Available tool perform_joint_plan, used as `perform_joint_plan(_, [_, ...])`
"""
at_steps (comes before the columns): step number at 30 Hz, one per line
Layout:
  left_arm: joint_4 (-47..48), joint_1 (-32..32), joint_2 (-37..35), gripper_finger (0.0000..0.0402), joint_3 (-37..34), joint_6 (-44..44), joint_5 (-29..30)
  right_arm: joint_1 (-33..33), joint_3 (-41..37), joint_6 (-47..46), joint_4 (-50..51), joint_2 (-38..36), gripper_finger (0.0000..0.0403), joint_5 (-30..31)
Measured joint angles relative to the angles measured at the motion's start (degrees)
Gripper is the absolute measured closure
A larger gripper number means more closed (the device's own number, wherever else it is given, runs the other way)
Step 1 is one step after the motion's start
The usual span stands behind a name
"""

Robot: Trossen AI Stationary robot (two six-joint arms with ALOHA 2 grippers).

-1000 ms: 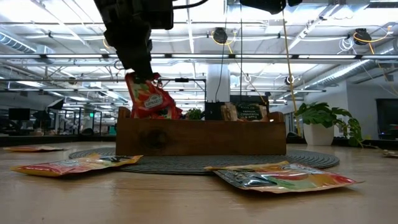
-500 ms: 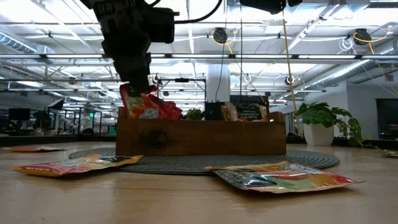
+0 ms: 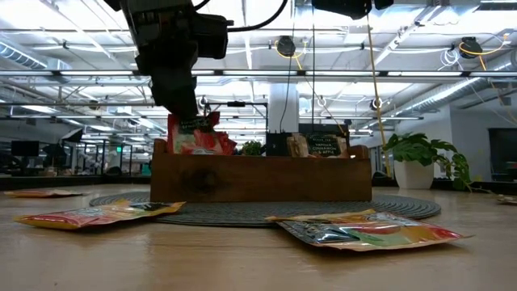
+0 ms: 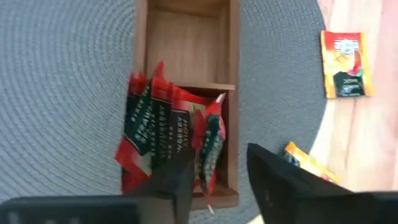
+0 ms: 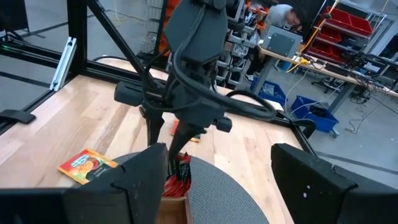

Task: Pick & Place Tea
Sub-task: Put the red tea bag into the left section of the wooden organizer, then put the yellow tea bag into the middle section of the wooden organizer

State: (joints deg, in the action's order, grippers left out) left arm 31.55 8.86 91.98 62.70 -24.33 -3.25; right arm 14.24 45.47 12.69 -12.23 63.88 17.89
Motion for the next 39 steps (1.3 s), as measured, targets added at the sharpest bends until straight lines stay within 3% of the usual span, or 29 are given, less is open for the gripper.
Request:
perform_joint_plan(9, [-0.12,-0.06,-2.13,0.0174,0.02,3.29,2.29,0.00,0.00,-0.22,0.53,0.00,0.0138,-0.02])
perform_joint_plan(16, [-0.18,-1.10,-9.37,0.0156,0.07,3.26,2.80,0.00,0.00,-0.02,0.56,-0.24,0.0138,-0.02])
perform_joint_plan(22, [-1.78,1.50,-17.58,0.0156,0.11,7.67,10.70,0.00,0.03,-3.91,5.09,-1.56,0.0138,0.28])
perform_joint_plan(26, [-1.89,5.01,-21.94,0.0156,0.11,11.26,17.99,0.24,0.15,-12.84,17.43,-3.41,0.0138,6.55])
perform_joint_plan(30, [-4.60,8.83,-24.16,0.0156,-0.24,16.11,25.15,0.83,2.36,-26.23,39.45,-4.30,0.0138,9.17])
perform_joint_plan(34, [-14.88,10.67,-26.21,0.0156,-5.66,23.49,26.69,0.85,3.32,-43.57,55.75,-2.98,0.0138,3.32])
perform_joint_plan(39, [-30.48,9.75,-30.38,0.0156,-18.05,28.23,25.34,0.90,3.32,-57.10,71.30,1.04,0.0138,-4.33])
